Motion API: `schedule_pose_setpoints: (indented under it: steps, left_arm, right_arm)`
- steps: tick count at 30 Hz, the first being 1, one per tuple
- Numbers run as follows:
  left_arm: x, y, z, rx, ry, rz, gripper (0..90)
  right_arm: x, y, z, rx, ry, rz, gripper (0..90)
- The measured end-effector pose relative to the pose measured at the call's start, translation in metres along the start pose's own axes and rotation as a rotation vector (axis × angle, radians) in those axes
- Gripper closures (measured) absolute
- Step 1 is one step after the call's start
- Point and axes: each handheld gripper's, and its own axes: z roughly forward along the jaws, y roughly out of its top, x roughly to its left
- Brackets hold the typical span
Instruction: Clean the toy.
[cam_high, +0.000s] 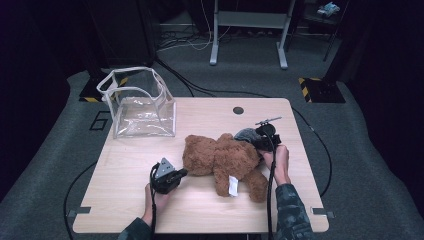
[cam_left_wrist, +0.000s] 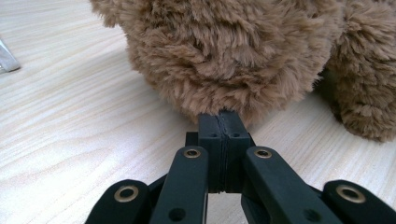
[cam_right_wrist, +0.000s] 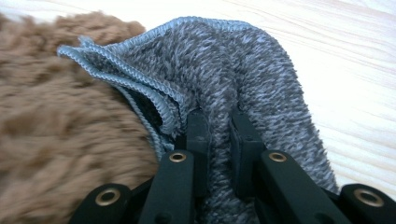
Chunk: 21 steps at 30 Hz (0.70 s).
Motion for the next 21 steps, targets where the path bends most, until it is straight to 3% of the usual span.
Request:
schedule_pose_setpoints:
  steps: [6,9,10,13,14,16,17,18,21]
  left_arm:
    - [-0.001,0.0,0.001,0.0,0.002,0.0,89.5]
    - [-0.001,0.0,0.001,-0.002,0.001,-0.007,89.5]
    - [-0.001,0.0,0.001,-0.007,0.004,-0.01,89.5]
    - [-0.001,0.0,0.001,-0.006,0.008,-0.002,89.5]
    - [0.0,0.0,0.001,-0.004,0.005,-0.002,89.5]
    - [0.0,0.0,0.001,0.002,0.0,-0.001,89.4]
    - [0.0,0.0,0.001,0.002,0.0,-0.001,89.5]
    - [-0.001,0.0,0.001,0.0,0.005,0.0,89.5]
    - [-0.001,0.0,0.001,0.002,0.004,-0.001,89.5]
  right_arm:
    - [-0.011,-0.001,-0.003,0.004,-0.129,0.021,80.8]
    - [-0.021,-0.004,-0.006,0.003,-0.19,0.061,80.8]
    - [-0.025,-0.006,-0.008,-0.001,-0.191,0.074,80.7]
    - [-0.031,-0.01,-0.014,-0.022,-0.176,0.087,80.7]
    - [-0.032,-0.015,-0.022,-0.044,-0.13,0.102,80.7]
    - [-0.031,-0.021,-0.031,-0.061,-0.094,0.109,80.8]
    - [-0.031,-0.021,-0.031,-0.061,-0.094,0.109,80.8]
    - [-0.028,-0.026,-0.039,-0.067,-0.05,0.101,80.8]
    - [-0.019,-0.033,-0.043,-0.045,0.0,0.086,80.9]
